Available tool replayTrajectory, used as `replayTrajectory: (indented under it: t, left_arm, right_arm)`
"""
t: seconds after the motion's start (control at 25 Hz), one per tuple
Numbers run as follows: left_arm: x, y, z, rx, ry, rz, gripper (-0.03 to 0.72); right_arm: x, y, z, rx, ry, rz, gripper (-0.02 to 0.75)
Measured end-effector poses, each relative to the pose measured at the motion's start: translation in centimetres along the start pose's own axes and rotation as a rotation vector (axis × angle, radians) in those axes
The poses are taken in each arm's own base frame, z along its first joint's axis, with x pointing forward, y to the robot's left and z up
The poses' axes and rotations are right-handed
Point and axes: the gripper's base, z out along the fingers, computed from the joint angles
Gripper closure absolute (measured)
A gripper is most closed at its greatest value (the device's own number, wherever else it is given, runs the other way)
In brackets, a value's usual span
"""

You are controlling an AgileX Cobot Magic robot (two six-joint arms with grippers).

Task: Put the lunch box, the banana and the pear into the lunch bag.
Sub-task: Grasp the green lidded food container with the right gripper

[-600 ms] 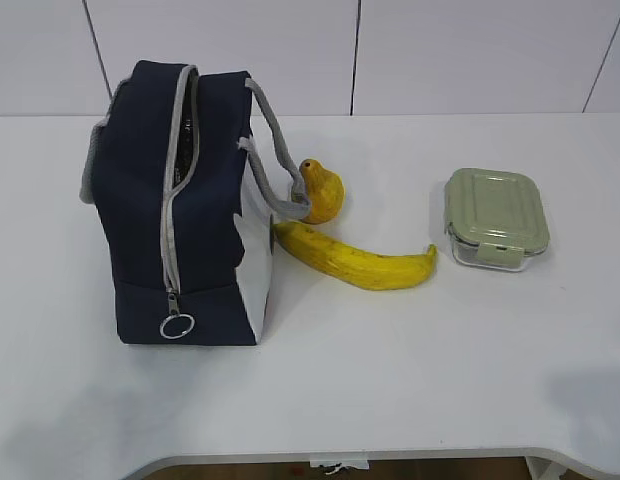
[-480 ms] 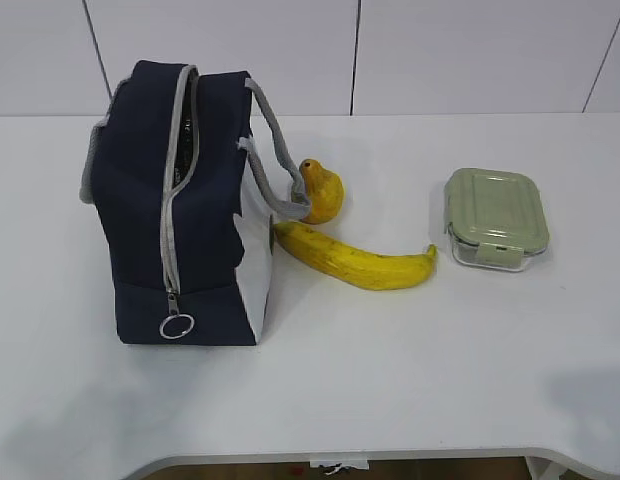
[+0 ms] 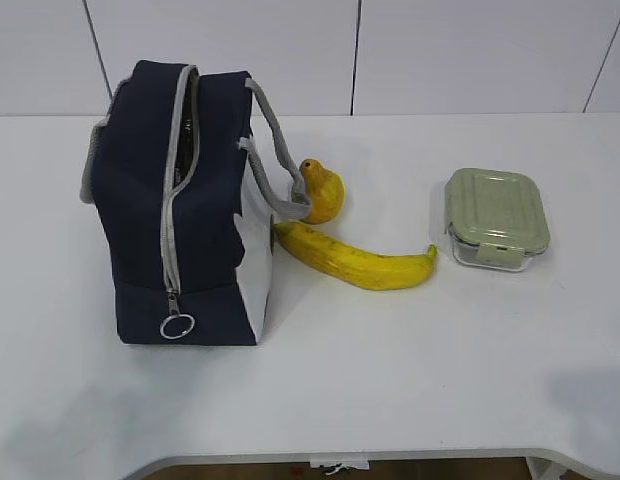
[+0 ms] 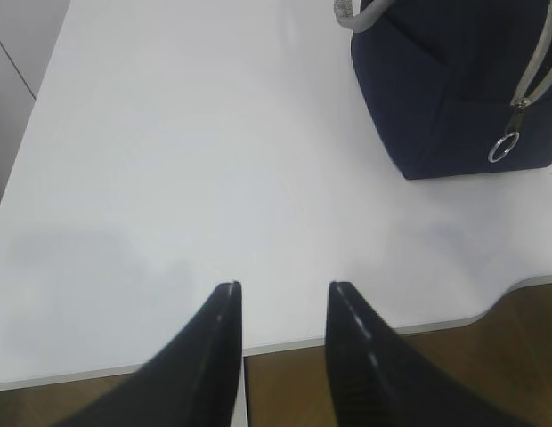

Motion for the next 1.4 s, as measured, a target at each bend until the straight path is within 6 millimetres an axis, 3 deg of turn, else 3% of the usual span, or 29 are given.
replayTrajectory:
  t: [0.28, 0.64, 1.0, 1.4]
  left_arm:
    - [0.0, 0.0, 0.0, 0.000, 0.000, 0.000, 0.445]
    - [0.0, 0.0, 0.0, 0.000, 0.000, 0.000, 0.449]
    - [0.0, 0.0, 0.0, 0.000, 0.000, 0.000, 0.448]
    - [0.0, 0.0, 0.0, 0.000, 0.000, 0.000, 0.448]
  right_arm:
    - [-0.7, -0.1, 0.6, -0.003, 0.047, 0.004, 0.283]
    - [-4.9, -0.6, 4.4, -0.008, 0.147, 0.036, 0.284]
    - [-8.0, -0.8, 11.4, -0.063, 0.394, 0.139, 0.284]
    - [-12.1, -2.0, 20.3, -0.058, 0.538, 0.241, 0.284]
